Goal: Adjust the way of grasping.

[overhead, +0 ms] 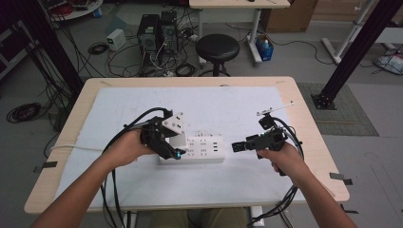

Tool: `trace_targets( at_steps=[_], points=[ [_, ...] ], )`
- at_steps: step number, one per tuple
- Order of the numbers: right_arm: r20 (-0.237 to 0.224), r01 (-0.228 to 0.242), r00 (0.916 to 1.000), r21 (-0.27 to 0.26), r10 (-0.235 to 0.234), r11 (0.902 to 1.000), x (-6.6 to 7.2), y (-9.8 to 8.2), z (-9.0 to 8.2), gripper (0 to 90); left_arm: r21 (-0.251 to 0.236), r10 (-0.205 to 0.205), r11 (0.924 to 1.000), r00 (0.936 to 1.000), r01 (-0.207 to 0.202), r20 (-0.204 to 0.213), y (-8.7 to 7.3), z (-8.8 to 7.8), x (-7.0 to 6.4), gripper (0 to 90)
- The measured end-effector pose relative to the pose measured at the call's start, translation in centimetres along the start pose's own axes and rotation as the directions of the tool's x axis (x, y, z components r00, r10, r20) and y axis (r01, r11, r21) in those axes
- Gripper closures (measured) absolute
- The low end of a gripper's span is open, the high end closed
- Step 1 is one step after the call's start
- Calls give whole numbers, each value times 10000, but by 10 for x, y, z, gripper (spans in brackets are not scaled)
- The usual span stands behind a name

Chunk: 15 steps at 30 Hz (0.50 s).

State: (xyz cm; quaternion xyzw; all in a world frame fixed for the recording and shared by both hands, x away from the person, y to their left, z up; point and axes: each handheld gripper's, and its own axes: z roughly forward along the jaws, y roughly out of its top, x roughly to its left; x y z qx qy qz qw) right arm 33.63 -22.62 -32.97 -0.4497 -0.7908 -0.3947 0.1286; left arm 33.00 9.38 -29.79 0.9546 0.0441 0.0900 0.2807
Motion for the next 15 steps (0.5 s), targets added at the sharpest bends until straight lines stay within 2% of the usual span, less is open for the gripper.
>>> trace_targets(
  at_steps=[3,8,9,10,11,14,15],
  points=[
    [-630,-688,9957,-18,686,9976,-5,-4,8,42,-153,114,9998,9998,-111,160,5,7,-1,425],
    [-976,-1127,9891,-190,1103,9935,-4,-3,10,42,-490,105,9988,9995,-92,281,9,14,-3,425],
    [-1214,-1345,9839,-179,1314,9907,-3,-2,12,43,-693,188,9975,9994,-166,302,11,16,-2,425],
    [-1214,-1345,9839,-179,1314,9907,-3,-2,12,43,-693,188,9975,9994,-166,302,11,16,-2,425],
    [-1382,-1636,9774,-134,1602,9864,-1,-2,15,43,-777,160,9969,9993,-133,336,12,17,-3,425],
    [-1513,-1751,9735,-104,1715,9845,1,0,18,42,-856,205,9962,9992,-175,346,14,21,-5,425],
    [-1628,-1905,9687,-21,1876,9817,3,1,20,43,-844,255,9962,9990,-223,373,14,22,-5,425]
  ],
)
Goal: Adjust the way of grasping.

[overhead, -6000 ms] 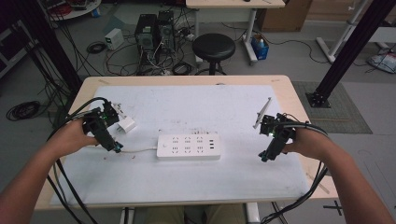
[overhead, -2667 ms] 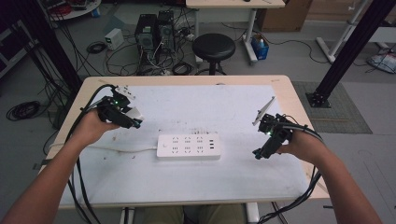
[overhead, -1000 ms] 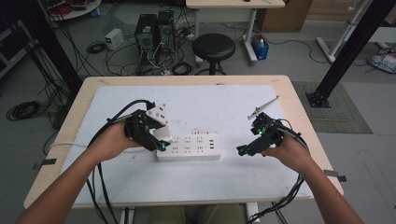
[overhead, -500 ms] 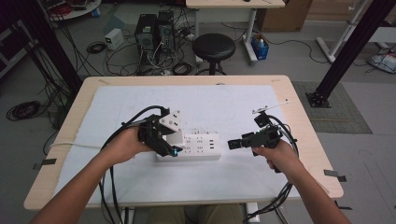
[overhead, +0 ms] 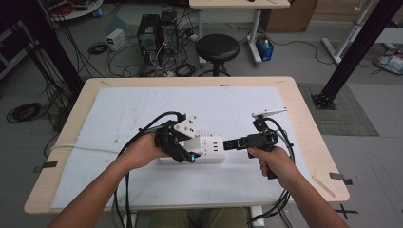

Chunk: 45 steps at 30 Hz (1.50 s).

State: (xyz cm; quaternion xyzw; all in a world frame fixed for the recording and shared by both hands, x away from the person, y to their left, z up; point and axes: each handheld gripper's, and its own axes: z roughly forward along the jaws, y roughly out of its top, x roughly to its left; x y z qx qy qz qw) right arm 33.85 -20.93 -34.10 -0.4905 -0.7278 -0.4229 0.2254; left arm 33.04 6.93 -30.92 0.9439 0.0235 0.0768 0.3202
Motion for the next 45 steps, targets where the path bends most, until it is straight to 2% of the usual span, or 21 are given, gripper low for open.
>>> trace_targets(
  at_steps=[2,6,8,10,12,13,17,22,23,25,28,30,34,35,36,38,40,43,44,45],
  points=[
    [-136,-152,9998,79,153,9999,2,1,3,44,-51,11,10000,10000,-11,6,1,2,0,425],
    [-263,-169,9995,115,172,9998,4,3,6,51,-243,-154,9996,9999,155,21,2,3,1,425],
    [-490,-313,9983,187,322,9993,8,6,11,55,-482,-354,9982,9994,354,23,4,3,3,425],
    [-532,-256,9982,178,265,9995,10,8,16,65,-640,-433,9970,9991,434,24,6,4,3,425],
    [-532,-321,9980,305,337,9990,13,12,23,95,-703,-435,9966,9991,435,10,8,6,2,425],
    [-613,-303,9976,377,325,9988,14,13,25,161,-708,-456,9965,9990,452,-39,10,6,2,425],
    [-911,-472,9945,515,518,9976,13,16,30,170,-777,-370,9963,9993,364,-71,15,9,1,425],
    [-954,-564,9934,692,629,9960,10,18,33,204,-787,-302,9965,9995,292,-113,20,14,-1,425],
    [-1065,-599,9921,663,667,9960,10,19,34,269,-749,-274,9968,9996,266,-102,21,15,-1,425],
    [-1065,-599,9921,663,667,9960,10,19,34,269,-699,-226,9973,9997,217,-117,22,16,-1,425],
    [-1122,-590,9914,737,671,9955,10,20,36,327,-589,-58,9983,9998,47,-190,24,20,-4,425],
    [-1250,-738,9885,881,846,9934,10,20,38,370,-540,33,9985,9998,-44,-206,24,20,-4,425],
    [-1344,-695,9876,897,813,9935,9,20,40,432,-523,124,9985,9995,-139,-289,25,21,-5,425],
    [-1472,-762,9850,938,896,9927,9,20,41,468,-558,103,9984,9995,-119,-290,25,21,-5,425],
    [-1472,-762,9850,938,896,9927,9,20,41,468,-563,121,9983,9995,-137,-295,25,21,-5,425],
    [-1721,-845,9797,1110,1029,9902,8,20,43,502,-578,137,9982,9994,-156,-332,25,21,-5,425],
    [-2051,-803,9734,1121,1021,9904,5,20,44,577,-537,236,9982,9987,-261,-456,26,21,-6,425],
    [-2060,-805,9733,1047,1009,9912,3,19,44,590,-494,338,9981,9976,-368,-606,26,22,-7,425],
    [-2142,-919,9708,837,1080,9922,0,17,45,608,-370,526,9977,9945,-562,-901,27,24,-9,423],
    [-2142,-919,9708,837,1080,9922,0,17,45,608,-370,526,9977,9945,-562,-901,27,24,-9,405]
  ],
)
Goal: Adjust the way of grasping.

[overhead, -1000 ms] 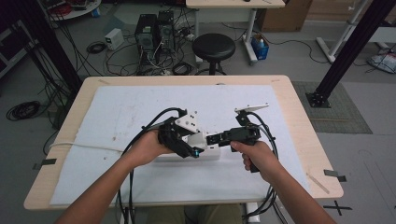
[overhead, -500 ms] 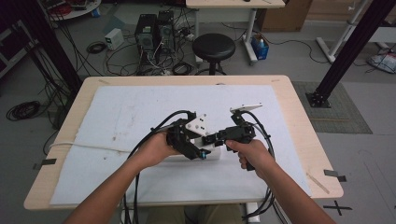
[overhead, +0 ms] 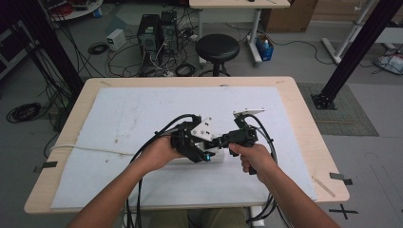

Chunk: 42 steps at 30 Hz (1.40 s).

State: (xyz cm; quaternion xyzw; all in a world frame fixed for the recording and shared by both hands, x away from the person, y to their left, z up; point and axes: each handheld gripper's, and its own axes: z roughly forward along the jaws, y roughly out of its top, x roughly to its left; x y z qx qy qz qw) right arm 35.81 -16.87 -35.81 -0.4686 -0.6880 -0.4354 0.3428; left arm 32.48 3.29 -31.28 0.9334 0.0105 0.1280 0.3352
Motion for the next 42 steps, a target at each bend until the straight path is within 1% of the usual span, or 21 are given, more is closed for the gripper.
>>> trace_targets(
  at_steps=[2,4,7,10,13,16,18,21,22,24,25,27,29,31,32,33,34,39,40,41,42],
  points=[
    [418,283,9988,-478,-263,9985,-2,-2,-3,619,171,-508,9986,9987,509,-57,0,1,2,270],
    [260,446,9988,-854,-425,9953,-6,-2,-8,619,288,-721,9970,9974,720,8,-4,0,3,233],
    [789,1015,9926,-1257,-921,9869,-7,-4,-18,619,507,-999,9938,9949,991,135,-12,-3,6,216],
    [1631,1533,9776,-1166,-1334,9813,-7,-7,-26,619,576,-1278,9903,9917,1268,146,-21,-9,10,216],
    [2573,1978,9508,-768,-1723,9772,-7,-11,-32,619,564,-1489,9873,9889,1486,3,-30,-18,13,216],
    [3366,2636,9109,-293,-2388,9642,-6,-16,-39,620,907,-1641,9821,9863,1649,-160,-41,-28,17,216],
    [3746,3164,8809,-118,-2892,9486,-3,-21,-45,619,1390,-1872,9723,9821,1880,-190,-50,-34,21,216],
    [4638,4001,8071,256,-3655,9161,1,-26,-57,619,2055,-2222,9531,9747,2221,-233,-65,-44,27,216],
    [4747,4486,7792,337,-4093,8931,3,-29,-61,619,2208,-2366,9462,9712,2365,-262,-69,-48,29,216],
    [4883,4863,7543,334,-4388,8732,7,-32,-69,619,2524,-2552,9340,9666,2529,-241,-77,-55,34,216],
    [4984,5038,7379,416,-4550,8628,9,-32,-73,619,2633,-2798,9244,9598,2760,-237,-80,-57,35,216],
    [5152,5131,7153,715,-4722,8553,13,-32,-78,619,2936,-2942,9105,9551,2911,-345,-86,-62,40,216],
    [5412,5371,6696,1200,-5086,8349,17,-31,-81,619,3099,-3009,9015,9522,3020,-524,-91,-68,43,216],
    [5631,5624,6064,1954,-5614,8035,21,-30,-82,619,3130,-3135,8948,9472,3183,-671,-96,-73,46,216],
    [5691,5807,5641,2417,-5983,7774,23,-29,-83,619,3165,-3186,8907,9447,3262,-771,-98,-75,47,216],
    [5738,6029,5076,2964,-6427,7407,26,-29,-84,619,3317,-3163,8851,9448,3263,-855,-100,-77,47,216],
    [5735,6162,4642,3384,-6750,7112,28,-28,-84,619,3434,-3156,8795,9439,3293,-968,-101,-78,48,216],
    [5705,5771,3191,5165,-7568,6326,33,-15,-86,618,3794,-2756,8768,9553,2955,-1072,-109,-85,49,216],
    [5609,5614,2983,5512,-7722,6173,34,-12,-85,618,3786,-2791,8773,9553,2951,-978,-111,-87,50,216],
    [5489,5463,2870,5795,-7851,6048,35,-10,-84,618,3778,-2948,8738,9514,3062,-892,-113,-89,50,216],
    [5347,5364,2847,5991,-7957,5945,36,-7,-84,618,3832,-2910,8736,9531,3000,-827,-116,-91,51,216]
  ],
)
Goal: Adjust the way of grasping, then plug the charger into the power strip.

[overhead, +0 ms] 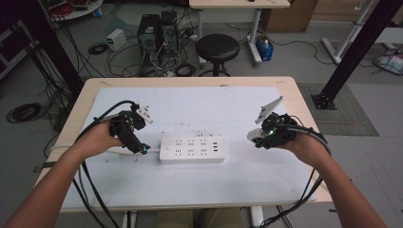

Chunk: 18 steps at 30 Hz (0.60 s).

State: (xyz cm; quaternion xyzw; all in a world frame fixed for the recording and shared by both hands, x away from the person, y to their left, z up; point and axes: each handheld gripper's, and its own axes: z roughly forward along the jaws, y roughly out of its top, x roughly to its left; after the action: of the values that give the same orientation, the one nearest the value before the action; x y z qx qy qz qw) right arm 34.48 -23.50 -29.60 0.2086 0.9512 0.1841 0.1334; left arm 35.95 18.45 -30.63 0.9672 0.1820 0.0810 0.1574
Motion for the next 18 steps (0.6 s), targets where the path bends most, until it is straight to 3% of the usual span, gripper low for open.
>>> trace_targets(
  at_steps=[3,6,10,14,18],
  points=[
    [-6,347,9994,615,-348,9975,-4,5,-4,618,379,32,9993,10000,-30,-52,-7,-3,1,216],
    [-116,600,9982,1067,-590,9925,-7,7,-10,618,765,-473,9960,9987,459,165,-10,-4,4,216],
    [-221,599,9981,1490,-572,9870,-9,6,-14,618,471,-799,9957,9968,796,57,-11,-5,5,216],
    [-243,525,9985,1795,-489,9824,-9,3,-12,618,378,-636,9972,9980,638,-59,-11,-6,5,216],
    [-247,338,9992,1685,-301,9851,-7,2,-11,618,259,-439,9987,9990,442,-130,-11,-6,6,216]
  ],
)
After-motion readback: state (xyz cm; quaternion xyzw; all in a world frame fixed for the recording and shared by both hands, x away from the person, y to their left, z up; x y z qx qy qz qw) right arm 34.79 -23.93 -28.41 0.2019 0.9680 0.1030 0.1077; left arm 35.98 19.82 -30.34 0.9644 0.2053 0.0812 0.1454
